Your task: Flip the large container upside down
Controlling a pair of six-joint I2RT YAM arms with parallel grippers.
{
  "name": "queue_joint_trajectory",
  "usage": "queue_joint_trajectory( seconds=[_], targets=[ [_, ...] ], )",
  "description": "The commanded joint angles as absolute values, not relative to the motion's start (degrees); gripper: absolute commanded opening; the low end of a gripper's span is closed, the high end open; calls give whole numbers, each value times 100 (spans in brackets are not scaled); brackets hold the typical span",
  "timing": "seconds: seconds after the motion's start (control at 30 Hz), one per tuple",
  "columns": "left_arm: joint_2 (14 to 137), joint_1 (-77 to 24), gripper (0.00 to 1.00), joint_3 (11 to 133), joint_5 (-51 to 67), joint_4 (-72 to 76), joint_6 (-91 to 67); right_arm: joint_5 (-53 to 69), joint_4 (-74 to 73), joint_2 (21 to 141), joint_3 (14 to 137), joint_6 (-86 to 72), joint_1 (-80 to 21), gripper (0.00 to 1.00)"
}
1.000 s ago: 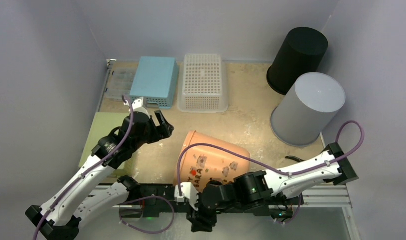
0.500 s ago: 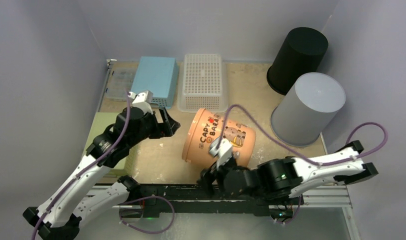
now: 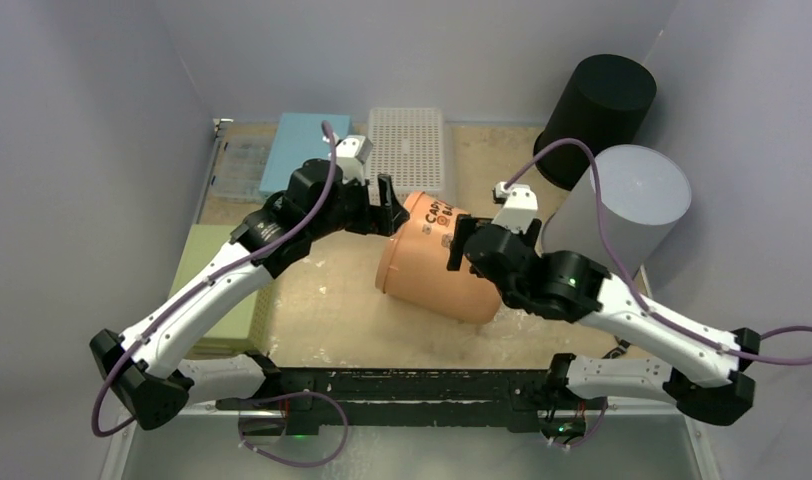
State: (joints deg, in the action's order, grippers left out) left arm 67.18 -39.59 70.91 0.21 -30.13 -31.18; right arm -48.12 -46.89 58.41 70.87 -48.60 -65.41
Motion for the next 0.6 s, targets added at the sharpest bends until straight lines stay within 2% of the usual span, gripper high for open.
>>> queue_joint_trajectory(
  seconds=[0.0,0.13,0.27,0.37,0.57],
  targets=[
    [7162,-4099,84,7582,43,-2618,-2589,-4070,-4254,5792,6916,-4215,-5415,99],
    [7645,-4222,82,7788,-243,-2751,-2396,-2511,-3201,5557,6568,-3521,-3960,99],
    [7920,-4279,78,7850,-638,-2774,-2251,-1919,-3052,5795,6453,-3425,-3396,99],
    [8121,-4363,72,7924,-722,-2739,-2179,-1293,-2864,5964,6260,-3352,-2941,99],
    [8270,-4516,51,7876,-787,-2679,-2155,-517,-2516,5856,5840,-3397,-2414,99]
  ],
)
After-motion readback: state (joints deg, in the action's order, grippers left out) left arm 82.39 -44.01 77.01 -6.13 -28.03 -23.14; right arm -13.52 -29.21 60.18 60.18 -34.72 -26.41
